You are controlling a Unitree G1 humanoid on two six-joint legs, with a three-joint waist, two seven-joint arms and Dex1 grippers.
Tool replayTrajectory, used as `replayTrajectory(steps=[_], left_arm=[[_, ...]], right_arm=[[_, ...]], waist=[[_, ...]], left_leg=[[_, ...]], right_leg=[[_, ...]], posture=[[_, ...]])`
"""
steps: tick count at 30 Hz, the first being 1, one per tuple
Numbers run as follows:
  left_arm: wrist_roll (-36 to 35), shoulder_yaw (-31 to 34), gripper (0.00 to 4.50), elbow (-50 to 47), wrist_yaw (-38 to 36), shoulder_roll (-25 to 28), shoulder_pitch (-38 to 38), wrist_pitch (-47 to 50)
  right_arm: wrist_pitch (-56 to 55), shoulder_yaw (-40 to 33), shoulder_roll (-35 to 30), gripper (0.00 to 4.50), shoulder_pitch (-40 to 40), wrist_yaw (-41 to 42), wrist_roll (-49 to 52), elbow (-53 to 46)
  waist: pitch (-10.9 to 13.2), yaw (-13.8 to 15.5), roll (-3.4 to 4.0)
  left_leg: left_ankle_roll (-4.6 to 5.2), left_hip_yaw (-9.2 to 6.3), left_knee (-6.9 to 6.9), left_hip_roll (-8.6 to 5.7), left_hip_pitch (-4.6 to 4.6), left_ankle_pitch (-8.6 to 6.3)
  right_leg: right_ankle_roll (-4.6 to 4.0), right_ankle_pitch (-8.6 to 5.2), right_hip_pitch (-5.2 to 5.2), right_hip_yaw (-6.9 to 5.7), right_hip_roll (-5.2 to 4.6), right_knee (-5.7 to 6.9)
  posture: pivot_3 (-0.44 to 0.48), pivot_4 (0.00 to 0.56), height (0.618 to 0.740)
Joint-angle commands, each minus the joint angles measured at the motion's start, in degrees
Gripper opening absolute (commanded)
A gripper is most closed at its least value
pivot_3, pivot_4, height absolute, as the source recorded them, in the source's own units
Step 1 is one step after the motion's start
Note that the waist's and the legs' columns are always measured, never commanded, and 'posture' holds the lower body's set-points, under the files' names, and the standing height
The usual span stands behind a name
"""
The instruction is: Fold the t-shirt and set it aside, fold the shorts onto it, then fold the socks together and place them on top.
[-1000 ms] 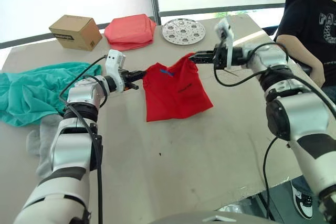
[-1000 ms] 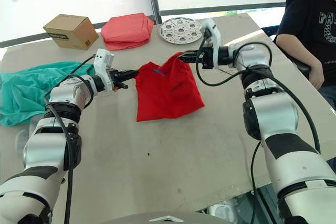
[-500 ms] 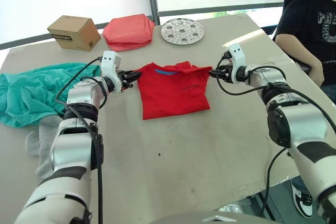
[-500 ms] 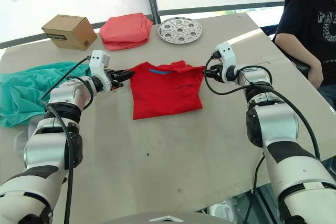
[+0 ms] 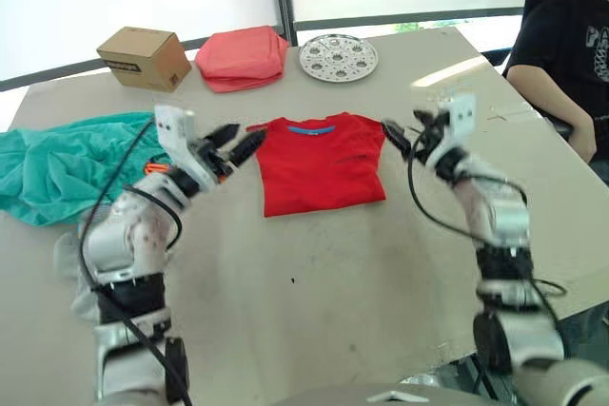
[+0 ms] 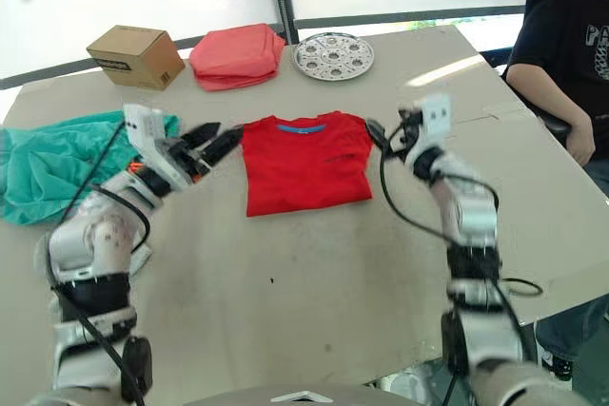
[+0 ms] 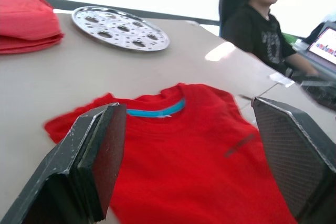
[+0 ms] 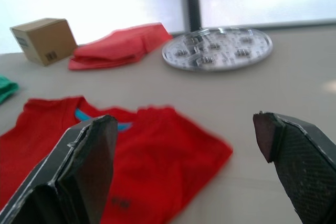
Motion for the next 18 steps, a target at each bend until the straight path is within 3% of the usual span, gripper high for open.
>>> replayTrajectory(steps=[1,3,4,6,7,8,9,10,11,12,13,14,15,16,18], left_arm=[[-4.2,1.1,4.06,-8.2,3.8,-1.7,1.7,1.6],[-4.1,-0.4,4.06,-9.7,4.1,-2.2,3.8,1.4],[-4.0,-1.3,4.06,-10.0,3.9,-2.3,4.5,1.1],[-3.2,-2.8,4.06,-9.7,3.7,-2.4,5.3,0.4],[-2.6,-3.5,4.06,-9.2,3.5,-2.3,5.4,-0.3],[-2.3,-4.0,4.06,-8.7,3.4,-2.3,5.3,-0.8],[-2.0,-4.4,4.06,-8.0,3.6,-2.3,5.0,-1.0],[-1.8,-4.7,4.06,-7.5,4.0,-2.2,4.8,-1.2],[-1.6,-4.9,4.06,-7.1,4.5,-2.1,4.7,-1.4],[-1.1,-5.1,4.06,-6.8,4.8,-2.1,4.8,-1.9],[-0.5,-5.4,4.06,-6.6,4.9,-1.8,5.1,-2.3],[0.4,-5.8,4.06,-6.5,4.5,-1.4,5.8,-3.2],[1.2,-6.2,4.06,-6.5,3.6,-0.8,6.7,-4.2],[1.5,-6.6,4.06,-6.7,2.3,0.2,7.8,-4.3],[1.9,-7.6,4.06,-7.1,-1.2,2.5,9.9,-5.2]], right_arm=[[5.0,0.3,0.2,4.37,2.3,-5.0,1.9,-15.0],[7.3,1.0,0.4,4.37,4.3,-6.3,2.5,-18.2],[8.1,0.9,0.3,4.37,4.6,-7.0,2.7,-18.8],[9.0,1.3,-0.8,4.37,4.7,-7.3,2.5,-19.3],[9.2,1.6,-1.5,4.37,4.7,-7.4,2.1,-19.3],[9.4,1.5,-1.7,4.37,4.7,-7.7,2.2,-19.3],[9.6,1.3,-1.9,4.37,4.5,-8.0,2.5,-19.2],[9.8,1.1,-2.1,4.37,4.3,-8.4,2.7,-19.2],[9.8,1.3,-2.6,4.37,4.2,-8.6,2.5,-19.3],[10.1,1.6,-3.1,4.37,4.0,-8.6,2.5,-19.3],[10.2,2.2,-4.0,4.37,4.0,-8.4,1.9,-19.4],[10.1,3.4,-5.5,4.37,3.9,-7.7,0.9,-19.4],[9.6,5.3,-7.7,4.37,3.9,-6.5,-0.6,-19.4],[8.1,8.0,-10.6,4.37,4.1,-4.2,-2.3,-19.5],[5.4,11.8,-14.8,4.37,4.6,0.1,-3.6,-19.7]], waist=[[0.0,-0.4,0.05],[-0.1,-0.5,0.14],[-0.1,-0.5,0.18],[-0.2,-0.4,0.21],[-0.2,-0.5,0.19],[-0.2,-0.6,0.24],[-0.2,-0.9,0.44],[-0.3,-1.2,0.75],[-0.3,-1.2,1.28],[0.0,-1.3,1.98],[0.2,-0.7,2.29],[0.1,0.7,1.94],[0.1,1.7,1.28],[0.2,2.7,1.11],[0.1,3.1,0.87]], left_leg=[[-0.13,-1.95,-0.08,-1.23,0.19,0.14],[0.11,-4.61,-0.11,-2.93,0.41,0.19],[0.11,-6.7,-0.24,-4.27,0.81,0.38],[0.1,-9.05,-0.43,-5.93,1.32,0.48],[0.09,-9.44,-0.47,-6.34,1.22,0.49],[0.08,-9.12,-0.37,-6.21,1.01,0.49],[0.06,-6.76,0.01,-4.6,-0.03,0.49],[0.02,-3.47,0.62,-1.36,-0.84,0.53],[-0.35,-2.5,0.78,0.3,-0.97,0.73],[-0.72,-3.91,0.7,-0.63,-1.01,1.02],[-1.22,-5.32,0.67,-0.9,-0.94,1.13],[-1.46,-5.75,0.49,-0.77,-0.87,1.31],[-1.5,-5.43,0.37,-0.85,-0.86,1.33],[-1.58,-5.0,0.19,-1.59,-0.66,1.37],[-1.92,-4.08,-0.84,-1.79,-0.02,1.58]], right_leg=[[0.09,-0.05,0.46,-0.65,-0.4,0.02],[0.39,-0.27,0.67,-1.32,-0.81,0.05],[0.55,-0.63,0.95,-1.51,-0.99,0.11],[0.58,-0.85,1.35,-1.7,-1.39,0.11],[0.58,-1.02,1.37,-2.22,-2.12,0.14],[0.47,-1.07,1.41,-2.57,-2.56,0.19],[0.32,-1.21,1.57,-3.6,-3.47,0.45],[0.39,-1.53,1.94,-4.89,-4.18,0.74],[0.78,-1.93,2.21,-6.18,-4.57,1.03],[0.49,-2.01,1.84,-4.35,-3.25,1.69],[0.87,-2.1,1.35,-1.16,-0.43,2.57],[1.08,-1.95,0.89,0.23,1.9,2.4],[0.92,-1.7,0.46,0.5,3.38,0.59],[-0.76,0.05,0.35,1.07,3.62,-0.56],[-1.39,-0.07,0.3,1.68,3.02,-0.09]], posture=[[0.0,0.15,0.74],[0.0,0.15,0.74],[0.0,0.15,0.74],[0.0,0.15,0.74],[0.0,0.15,0.74],[0.0,0.15,0.74],[0.0,0.15,0.74],[0.0,0.15,0.74],[0.0,0.15,0.74],[0.0,0.15,0.74],[0.0,0.15,0.74],[0.0,0.15,0.74],[0.0,0.15,0.74],[0.0,0.15,0.74],[0.0,0.15,0.74]])
